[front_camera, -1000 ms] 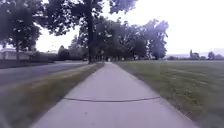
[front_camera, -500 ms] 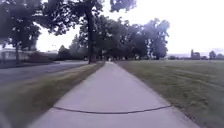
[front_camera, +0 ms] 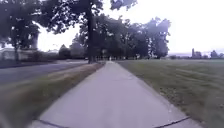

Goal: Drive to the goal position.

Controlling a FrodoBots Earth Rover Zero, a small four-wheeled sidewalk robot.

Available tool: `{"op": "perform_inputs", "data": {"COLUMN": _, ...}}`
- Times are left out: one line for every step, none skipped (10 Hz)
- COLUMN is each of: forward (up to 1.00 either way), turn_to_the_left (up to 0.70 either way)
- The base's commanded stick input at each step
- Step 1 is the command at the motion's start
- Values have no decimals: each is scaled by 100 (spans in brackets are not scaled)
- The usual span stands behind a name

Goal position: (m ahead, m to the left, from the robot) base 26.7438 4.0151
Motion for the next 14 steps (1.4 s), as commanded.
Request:
{"op": "perform_inputs", "data": {"forward": 70, "turn_to_the_left": 0}}
{"op": "perform_inputs", "data": {"forward": 70, "turn_to_the_left": 0}}
{"op": "perform_inputs", "data": {"forward": 70, "turn_to_the_left": 0}}
{"op": "perform_inputs", "data": {"forward": 70, "turn_to_the_left": 0}}
{"op": "perform_inputs", "data": {"forward": 70, "turn_to_the_left": 0}}
{"op": "perform_inputs", "data": {"forward": 70, "turn_to_the_left": 0}}
{"op": "perform_inputs", "data": {"forward": 70, "turn_to_the_left": 0}}
{"op": "perform_inputs", "data": {"forward": 70, "turn_to_the_left": -9}}
{"op": "perform_inputs", "data": {"forward": 70, "turn_to_the_left": -14}}
{"op": "perform_inputs", "data": {"forward": 70, "turn_to_the_left": -14}}
{"op": "perform_inputs", "data": {"forward": 70, "turn_to_the_left": -12}}
{"op": "perform_inputs", "data": {"forward": 70, "turn_to_the_left": -5}}
{"op": "perform_inputs", "data": {"forward": 70, "turn_to_the_left": 0}}
{"op": "perform_inputs", "data": {"forward": 70, "turn_to_the_left": 0}}
